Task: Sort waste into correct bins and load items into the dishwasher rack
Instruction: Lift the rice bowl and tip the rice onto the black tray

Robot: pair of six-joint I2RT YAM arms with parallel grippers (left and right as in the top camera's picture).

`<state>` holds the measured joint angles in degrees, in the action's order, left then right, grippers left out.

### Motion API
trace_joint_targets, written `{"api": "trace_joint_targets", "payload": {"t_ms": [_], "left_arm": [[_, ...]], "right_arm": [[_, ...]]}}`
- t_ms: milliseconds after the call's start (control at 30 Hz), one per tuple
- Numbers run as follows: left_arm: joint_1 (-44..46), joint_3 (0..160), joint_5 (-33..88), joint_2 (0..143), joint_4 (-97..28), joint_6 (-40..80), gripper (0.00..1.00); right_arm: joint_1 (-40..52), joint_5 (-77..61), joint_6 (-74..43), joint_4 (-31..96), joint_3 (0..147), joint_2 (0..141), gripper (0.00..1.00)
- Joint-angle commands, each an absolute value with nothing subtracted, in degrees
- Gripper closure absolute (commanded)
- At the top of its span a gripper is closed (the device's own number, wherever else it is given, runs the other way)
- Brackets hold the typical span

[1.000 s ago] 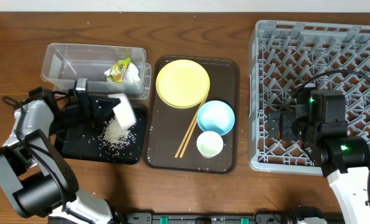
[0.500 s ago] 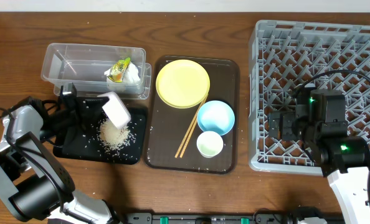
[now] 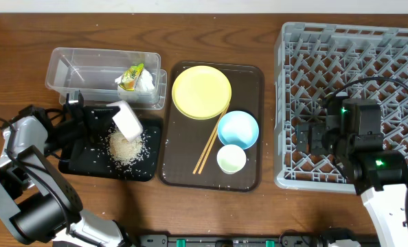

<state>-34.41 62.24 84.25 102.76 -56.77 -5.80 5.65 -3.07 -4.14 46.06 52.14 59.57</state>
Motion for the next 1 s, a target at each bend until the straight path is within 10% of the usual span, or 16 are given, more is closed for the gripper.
{"api": "trace_joint_targets", "payload": {"t_ms": [0,967], "left_arm": [[-34.7,62.0,83.7,103.1,-56.6,-5.5,0.94],[-34.7,62.1,84.4,103.1,-55.9,-2.0,0.94]], "right_arm": [[6.0,-3.5,-4.7,46.2,53.3,59.4,0.01],[6.0,-3.5,-4.7,46.3,53.3,59.4,0.01]]}}
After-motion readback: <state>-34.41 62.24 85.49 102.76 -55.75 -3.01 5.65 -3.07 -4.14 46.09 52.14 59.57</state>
